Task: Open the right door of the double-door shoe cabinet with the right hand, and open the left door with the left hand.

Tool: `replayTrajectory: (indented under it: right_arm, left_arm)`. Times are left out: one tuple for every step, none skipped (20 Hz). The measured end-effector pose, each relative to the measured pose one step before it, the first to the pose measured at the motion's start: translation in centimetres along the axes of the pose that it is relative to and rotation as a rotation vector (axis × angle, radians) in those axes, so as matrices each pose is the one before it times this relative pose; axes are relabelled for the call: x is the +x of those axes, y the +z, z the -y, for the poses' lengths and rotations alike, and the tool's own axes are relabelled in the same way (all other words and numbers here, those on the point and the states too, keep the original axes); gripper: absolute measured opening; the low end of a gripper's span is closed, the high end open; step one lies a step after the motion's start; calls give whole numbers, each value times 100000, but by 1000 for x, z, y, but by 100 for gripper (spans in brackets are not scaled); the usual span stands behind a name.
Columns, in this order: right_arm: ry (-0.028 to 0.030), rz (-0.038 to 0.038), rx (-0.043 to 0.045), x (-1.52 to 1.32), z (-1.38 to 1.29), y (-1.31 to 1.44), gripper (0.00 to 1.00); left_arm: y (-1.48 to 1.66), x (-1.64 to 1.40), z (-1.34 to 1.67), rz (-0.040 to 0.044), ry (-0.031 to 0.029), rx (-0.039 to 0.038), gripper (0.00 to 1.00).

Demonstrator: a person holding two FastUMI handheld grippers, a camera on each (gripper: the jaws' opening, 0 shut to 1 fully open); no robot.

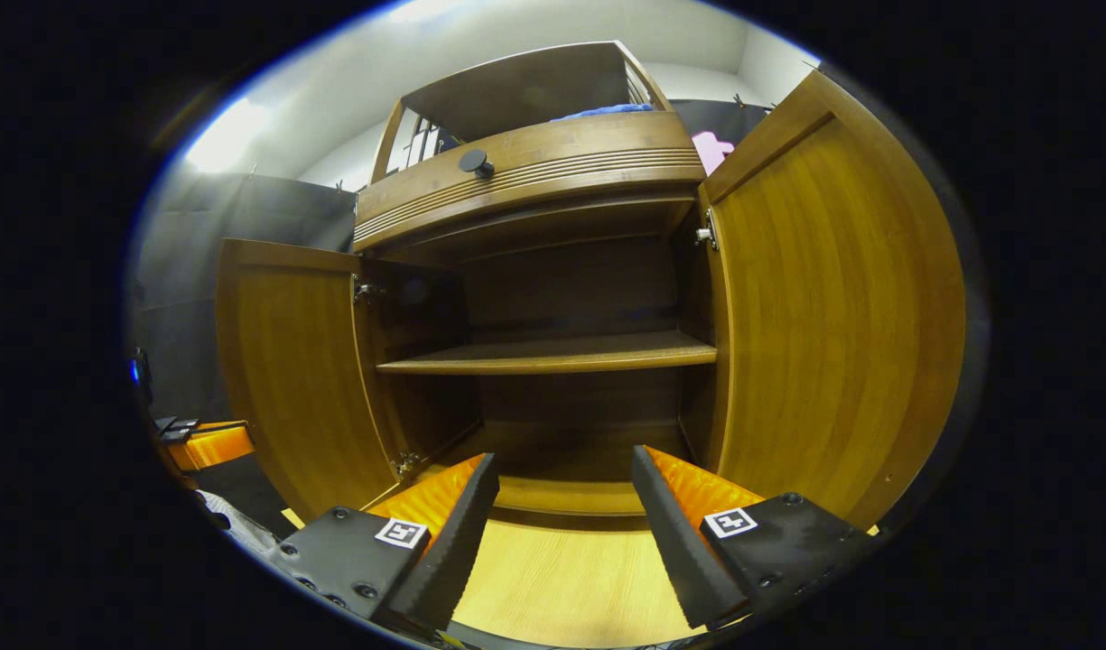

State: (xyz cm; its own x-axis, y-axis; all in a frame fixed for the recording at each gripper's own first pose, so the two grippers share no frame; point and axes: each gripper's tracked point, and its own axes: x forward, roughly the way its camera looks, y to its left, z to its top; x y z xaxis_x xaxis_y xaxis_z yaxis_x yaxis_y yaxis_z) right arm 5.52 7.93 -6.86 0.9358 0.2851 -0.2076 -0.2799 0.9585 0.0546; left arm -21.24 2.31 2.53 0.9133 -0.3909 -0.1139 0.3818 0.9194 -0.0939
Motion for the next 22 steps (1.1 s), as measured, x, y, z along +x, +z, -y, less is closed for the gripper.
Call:
replayTrajectory:
  right_arm:
    - [-1043,415,-177,-285,278,66,100]
    - [-899,380,230,-210,325,113,96]
    - [-1015,373,380,-282,238,22,96]
    - [-1111,351,403,-219,286,-6,96]
    - [-1201,408,273,-246,437,57,96]
    - [-1159,323,118,-270,310,47,86]
    - [-1201,128,-12,-291,377,-39,86]
    - [-1078,40,-27,-261,457,17,96]
    - [-644,3,45,-184,211,24,96]
    - [-520,41,32,-295,213,-40,96]
    - [-592,139,-17,-300,226,62,86]
    - [-765,214,21,-138,223,45,86]
    - [-756,135,147,-208,187,-72,96]
    - [-690,-40,233,-224,152,-91,96]
    - [-614,-35,221,-170,183,-85,96]
    - [-519,-261,123,-162,128,-150,96]
    - [-500,-240,90,-66,138,-67,86]
    - [-488,-327,125,-54,131,-98,86]
    - [-592,-314,248,-139,217,-59,86]
    - [-488,-410,357,-81,211,-142,86]
    - [-514,-188,471,-66,140,-47,86]
    - [-320,-85,286,44,104,-18,86]
  left_arm:
    - [201,940,544,1138,-970,-868,25]
    - [389,807,465,999,-351,-330,25]
    - [478,834,375,1509,-28,158,25]
    - [312,810,468,1167,-606,174,25]
    - [-84,793,479,325,-697,66,25]
    - [-115,817,116,81,237,228,31]
    - [-50,814,65,-148,219,1,19]
    - [-133,617,122,-121,408,-579,19]
    - [-264,591,-150,-147,1196,-587,19]
    - [-259,342,-328,-505,2379,292,19]
    - [-456,538,-577,-1278,3860,1224,19]
    - [-613,486,-585,-2027,3263,1684,32]
    - [-696,145,-400,-1703,2975,1605,29]
    - [-395,315,-408,-902,2508,1341,27]
    - [-339,206,-349,-550,2032,1027,33]
    - [-183,278,-327,-306,1407,28,40]
    - [-384,112,-84,-104,1059,-871,48]
    - [-258,43,-128,162,1100,-1305,55]
    - [0,-286,-152,377,1326,-1519,63]
    - [25,27,-410,406,1941,-1050,70]
    - [78,232,-510,346,1346,-744,72]
    - [91,36,-199,482,1188,-685,74]
